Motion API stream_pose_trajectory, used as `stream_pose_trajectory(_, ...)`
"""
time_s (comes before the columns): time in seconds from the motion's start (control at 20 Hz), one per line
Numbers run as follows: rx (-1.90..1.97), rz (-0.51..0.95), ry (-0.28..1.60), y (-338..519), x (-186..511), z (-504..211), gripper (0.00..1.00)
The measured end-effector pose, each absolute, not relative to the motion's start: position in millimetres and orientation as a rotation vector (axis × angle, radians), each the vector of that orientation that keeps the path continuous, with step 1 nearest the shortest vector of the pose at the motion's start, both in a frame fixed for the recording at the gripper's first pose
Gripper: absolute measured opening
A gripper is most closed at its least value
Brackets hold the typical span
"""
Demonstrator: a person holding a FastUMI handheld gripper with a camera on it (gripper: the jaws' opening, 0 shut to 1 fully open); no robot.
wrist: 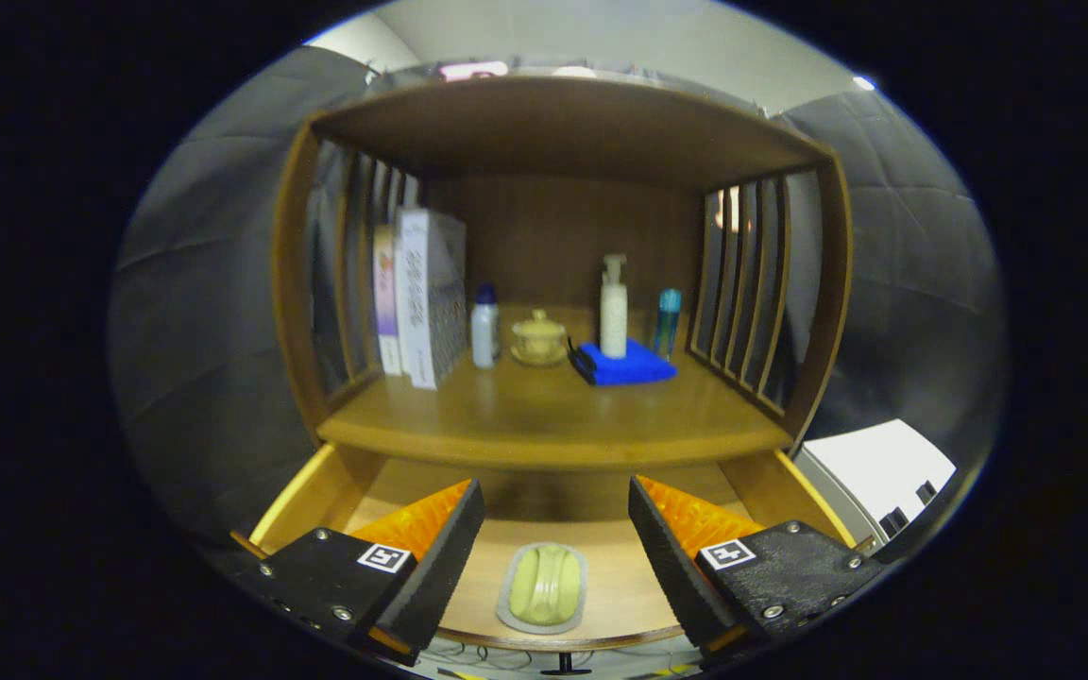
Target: Pull open the drawer, take out the items inside it, and place them on the countertop above the cabinet.
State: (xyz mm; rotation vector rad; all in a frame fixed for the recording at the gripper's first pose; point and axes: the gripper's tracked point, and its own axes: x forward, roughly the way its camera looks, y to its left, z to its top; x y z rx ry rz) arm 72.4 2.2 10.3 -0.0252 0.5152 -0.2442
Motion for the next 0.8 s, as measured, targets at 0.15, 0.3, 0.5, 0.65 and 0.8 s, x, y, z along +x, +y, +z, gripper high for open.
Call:
stream_pose_trajectory(0.15,0.013,-0.215,0.664,7,84,-32,0.96)
stream_pose_trajectory(0.3,0.024,-0.205,0.794,7,82,-67,0.96)
stream_pose_trajectory(0.5,0.051,-0.211,0.891,7,78,-95,0.9)
stream_pose_trajectory(0.65,0.087,-0.214,0.937,7,72,-108,0.74)
stream_pose_trajectory(0.8,0.106,-0.21,0.949,7,68,-115,0.52)
